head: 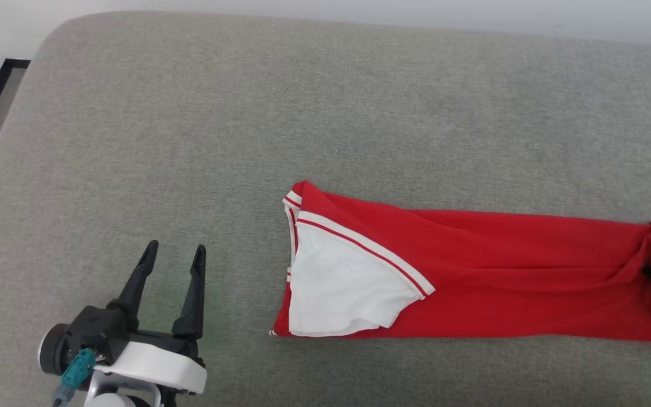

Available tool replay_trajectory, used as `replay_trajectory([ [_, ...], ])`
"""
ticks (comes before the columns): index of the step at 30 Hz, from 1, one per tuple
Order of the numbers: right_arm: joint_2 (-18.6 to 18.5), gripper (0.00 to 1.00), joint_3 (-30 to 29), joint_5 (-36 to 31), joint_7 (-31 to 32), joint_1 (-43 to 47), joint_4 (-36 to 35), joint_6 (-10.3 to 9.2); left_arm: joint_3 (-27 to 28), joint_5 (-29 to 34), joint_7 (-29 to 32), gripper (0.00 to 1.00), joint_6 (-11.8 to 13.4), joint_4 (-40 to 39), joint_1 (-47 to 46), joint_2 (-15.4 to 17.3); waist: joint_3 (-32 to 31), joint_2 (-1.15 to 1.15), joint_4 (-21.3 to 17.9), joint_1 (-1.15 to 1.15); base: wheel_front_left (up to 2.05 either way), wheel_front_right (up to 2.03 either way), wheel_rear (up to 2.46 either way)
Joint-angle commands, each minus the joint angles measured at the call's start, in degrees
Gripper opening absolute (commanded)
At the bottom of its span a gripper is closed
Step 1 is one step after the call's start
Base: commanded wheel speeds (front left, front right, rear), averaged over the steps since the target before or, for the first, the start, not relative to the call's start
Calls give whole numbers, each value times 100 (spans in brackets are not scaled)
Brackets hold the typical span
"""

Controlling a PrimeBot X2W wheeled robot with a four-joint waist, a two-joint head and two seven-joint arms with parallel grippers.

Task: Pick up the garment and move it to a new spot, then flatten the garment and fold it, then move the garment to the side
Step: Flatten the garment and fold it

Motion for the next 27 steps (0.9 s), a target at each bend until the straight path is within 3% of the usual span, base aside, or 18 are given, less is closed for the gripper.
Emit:
replay_trajectory([
  [1,-22,0,-2,-36,-23,76,164,-64,29,-1,-28,100,7,-11,61,12,16,0,-70,0,0,0,0],
  [8,-585,0,-527,-1,-176,-25,-55,-47,179,-55,-28,100,7,62,-118,139,221,0,-446,0,0,0,0],
  [18,-1433,0,-1313,-123,-235,-341,321,-48,111,4,-28,100,11,-7,-593,470,722,0,-881,0,0,0,0],
  [23,-1668,0,-1483,-327,-292,-462,606,-47,110,105,-28,100,11,-90,-739,523,758,0,-936,0,0,0,0],
  [27,-1570,0,-1420,-240,-310,-522,545,-46,108,170,-28,100,10,-77,-638,478,628,0,-934,0,0,0,0],
])
